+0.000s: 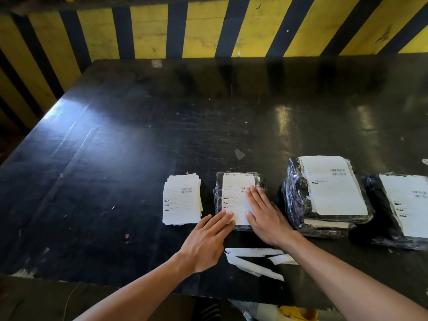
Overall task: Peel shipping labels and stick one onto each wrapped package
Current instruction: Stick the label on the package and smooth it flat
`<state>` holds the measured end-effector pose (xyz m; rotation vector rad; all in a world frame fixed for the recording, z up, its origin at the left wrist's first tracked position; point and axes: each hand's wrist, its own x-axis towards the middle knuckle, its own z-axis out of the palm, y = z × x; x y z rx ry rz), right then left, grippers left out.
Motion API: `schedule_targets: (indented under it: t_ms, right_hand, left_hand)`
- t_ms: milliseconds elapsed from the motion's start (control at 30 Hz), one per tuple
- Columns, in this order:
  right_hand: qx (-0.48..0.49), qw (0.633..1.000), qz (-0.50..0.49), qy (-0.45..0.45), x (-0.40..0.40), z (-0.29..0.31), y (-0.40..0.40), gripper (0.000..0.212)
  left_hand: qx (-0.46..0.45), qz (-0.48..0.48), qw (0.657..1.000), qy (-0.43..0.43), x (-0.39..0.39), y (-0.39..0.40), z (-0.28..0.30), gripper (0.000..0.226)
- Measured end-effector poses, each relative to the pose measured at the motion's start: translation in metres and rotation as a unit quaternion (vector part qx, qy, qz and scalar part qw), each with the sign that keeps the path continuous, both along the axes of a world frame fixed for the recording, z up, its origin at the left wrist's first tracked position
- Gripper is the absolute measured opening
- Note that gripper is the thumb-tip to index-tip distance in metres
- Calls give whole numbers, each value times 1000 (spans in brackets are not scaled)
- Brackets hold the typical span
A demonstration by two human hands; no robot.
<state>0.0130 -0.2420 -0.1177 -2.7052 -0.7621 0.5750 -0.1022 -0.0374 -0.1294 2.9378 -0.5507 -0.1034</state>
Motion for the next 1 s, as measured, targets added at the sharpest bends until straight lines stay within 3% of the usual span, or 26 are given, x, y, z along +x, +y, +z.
schedule_targets:
  t_ms: [100, 200, 367, 500, 600, 733, 1000]
  right_hand:
    - [44, 998, -41, -22, -2, -1, 5, 61]
    - [52, 993, -72, -77, 1, 2, 16, 56]
    - [-8, 997, -24, -67, 22, 3, 32, 61]
    - [-32, 997, -6, -74, 26, 0, 25, 67]
    - [-36, 995, -39, -85, 9, -7, 15, 59]
    - [-30, 994, -74, -69, -5, -4, 12, 68]
    - [-5, 996, 1, -87, -12, -4, 17, 57]
  left_hand:
    - [-68, 47, 996, -28, 18, 1, 14, 48]
    - [-109, 106, 988, -31, 52, -7, 15, 52]
    - [-61, 157, 984, 50, 89, -21, 2, 58]
    - [-56, 169, 983, 49, 87, -20, -6, 57]
    - [-61, 169, 982, 48, 85, -21, -8, 65]
    - [-64, 172, 982, 46, 84, -23, -7, 67]
    - [-32, 167, 984, 50, 86, -23, -5, 57]
